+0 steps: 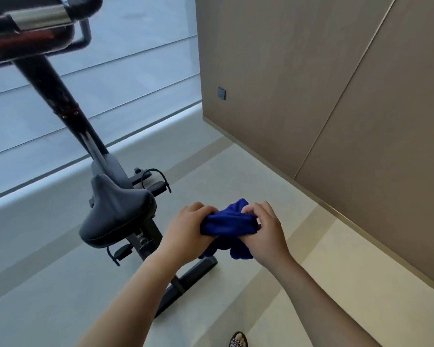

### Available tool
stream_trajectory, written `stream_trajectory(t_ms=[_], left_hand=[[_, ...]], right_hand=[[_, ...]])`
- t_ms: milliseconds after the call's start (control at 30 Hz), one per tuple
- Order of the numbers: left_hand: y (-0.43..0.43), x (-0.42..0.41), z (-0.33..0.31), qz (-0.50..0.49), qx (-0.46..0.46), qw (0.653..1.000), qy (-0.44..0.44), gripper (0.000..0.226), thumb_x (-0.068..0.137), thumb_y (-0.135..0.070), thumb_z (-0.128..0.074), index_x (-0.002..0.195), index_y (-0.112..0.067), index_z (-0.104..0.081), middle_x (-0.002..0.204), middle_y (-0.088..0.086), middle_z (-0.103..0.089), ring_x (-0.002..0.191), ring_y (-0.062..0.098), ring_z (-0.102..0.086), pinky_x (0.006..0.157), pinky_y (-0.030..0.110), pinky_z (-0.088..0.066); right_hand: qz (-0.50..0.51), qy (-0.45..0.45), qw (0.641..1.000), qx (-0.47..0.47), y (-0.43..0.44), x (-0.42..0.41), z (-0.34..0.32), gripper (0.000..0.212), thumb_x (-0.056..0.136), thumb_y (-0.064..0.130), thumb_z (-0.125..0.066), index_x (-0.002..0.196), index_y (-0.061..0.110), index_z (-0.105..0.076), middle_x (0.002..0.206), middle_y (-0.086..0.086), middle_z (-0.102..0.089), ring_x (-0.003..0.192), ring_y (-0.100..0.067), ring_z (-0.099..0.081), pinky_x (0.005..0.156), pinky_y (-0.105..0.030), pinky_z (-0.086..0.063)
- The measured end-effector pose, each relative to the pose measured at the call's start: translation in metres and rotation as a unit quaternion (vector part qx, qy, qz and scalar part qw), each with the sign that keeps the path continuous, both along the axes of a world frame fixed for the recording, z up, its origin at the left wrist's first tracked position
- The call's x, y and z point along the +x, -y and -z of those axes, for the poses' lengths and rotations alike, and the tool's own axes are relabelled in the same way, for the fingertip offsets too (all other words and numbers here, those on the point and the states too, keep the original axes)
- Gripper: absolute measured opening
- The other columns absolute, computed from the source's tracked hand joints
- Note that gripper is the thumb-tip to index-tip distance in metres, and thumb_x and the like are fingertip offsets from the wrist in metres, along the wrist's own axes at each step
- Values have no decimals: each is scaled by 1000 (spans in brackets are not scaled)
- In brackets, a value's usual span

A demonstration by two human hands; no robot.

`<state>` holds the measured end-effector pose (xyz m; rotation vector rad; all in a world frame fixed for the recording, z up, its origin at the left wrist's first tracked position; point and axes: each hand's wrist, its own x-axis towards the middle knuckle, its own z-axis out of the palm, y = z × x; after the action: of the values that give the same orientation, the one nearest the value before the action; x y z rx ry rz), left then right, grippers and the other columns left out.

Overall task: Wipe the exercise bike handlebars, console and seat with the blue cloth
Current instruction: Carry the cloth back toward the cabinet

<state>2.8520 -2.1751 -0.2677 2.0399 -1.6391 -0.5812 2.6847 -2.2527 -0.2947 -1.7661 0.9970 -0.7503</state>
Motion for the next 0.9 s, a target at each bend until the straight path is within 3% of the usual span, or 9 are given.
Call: stream_trajectory(t_ms=[100, 200, 267, 367, 467, 567, 667, 767, 900], left_hand=[[-23, 0, -7, -68, -28, 996, -53, 26, 78, -18, -62, 99, -33, -56, 96, -19, -54, 83, 5, -54, 70, 16, -44], [-52, 1, -15, -149, -47, 980, -124, 33, 80, -9, -58, 97, -36, -51, 79, -13, -62, 68, 3, -59, 55, 16, -49], [-74, 5, -18, -185, -65, 972, -126, 44, 78, -3, -58, 99, -40, -49, 78, -15, -61, 71, -2, -58, 55, 11, -47], [-116, 12, -26, -215, -81, 964, -133, 56, 76, 4, -58, 102, -45, -49, 79, -14, -60, 69, -6, -58, 52, 10, -45], [-167, 17, -33, -241, -102, 956, -132, 62, 75, 7, -59, 100, -48, -49, 77, -10, -59, 66, -5, -59, 49, 8, -43], [-227, 20, -35, -273, -110, 946, -133, 59, 75, 9, -58, 102, -44, -54, 78, -8, -61, 62, 0, -59, 50, 11, -44], [-293, 20, -36, -322, -125, 923, -168, 57, 74, 10, -55, 102, -40, -58, 76, -2, -62, 49, 12, -58, 39, 22, -45], [-364, 20, -37, -373, -135, 897, -193, 53, 72, 8, -56, 101, -36, -60, 69, -2, -61, 39, 16, -55, 35, 21, -40], [-461, 21, -30, -435, -117, 872, -190, 44, 72, -1, -61, 106, -29, -60, 78, 3, -63, 53, 21, -61, 41, 31, -47]], right_hand=[[-71, 16, 997, -4, -5, 6, -3, 42, 72, 16, -76, 100, 42, -57, 106, 22, -47, 95, 2, -54, 74, -10, -47], [-148, -4, 989, -13, -13, 20, -9, 62, 72, 28, -77, 120, 50, -44, 119, 34, -41, 110, 11, -44, 81, -6, -43], [-197, -32, 980, -10, -23, 32, -12, 77, 70, 35, -78, 128, 56, -32, 124, 43, -32, 116, 13, -37, 85, -7, -43], [-258, -53, 965, 2, -51, 53, -15, 87, 66, 46, -79, 135, 54, -26, 131, 42, -29, 121, 11, -36, 91, -13, -42], [-317, -18, 947, 49, -92, 75, -19, 73, 66, 39, -81, 125, 52, -41, 126, 26, -48, 106, 8, -53, 77, -15, -51], [-334, 0, 937, 98, -143, 89, -19, 47, 68, 31, -79, 104, 46, -54, 105, 8, -64, 86, -4, -65, 60, -19, -54], [-354, 8, 931, 92, -204, 100, -20, 36, 67, 34, -75, 95, 43, -55, 94, 8, -67, 81, -7, -66, 59, -22, -55], [-382, 12, 918, 107, -269, 112, -21, 33, 65, 39, -75, 93, 40, -57, 94, 5, -67, 79, -11, -67, 62, -27, -57], [-432, -7, 894, 117, -352, 133, -16, 36, 65, 31, -77, 96, 37, -59, 88, 0, -71, 78, -16, -69, 67, -33, -58]])
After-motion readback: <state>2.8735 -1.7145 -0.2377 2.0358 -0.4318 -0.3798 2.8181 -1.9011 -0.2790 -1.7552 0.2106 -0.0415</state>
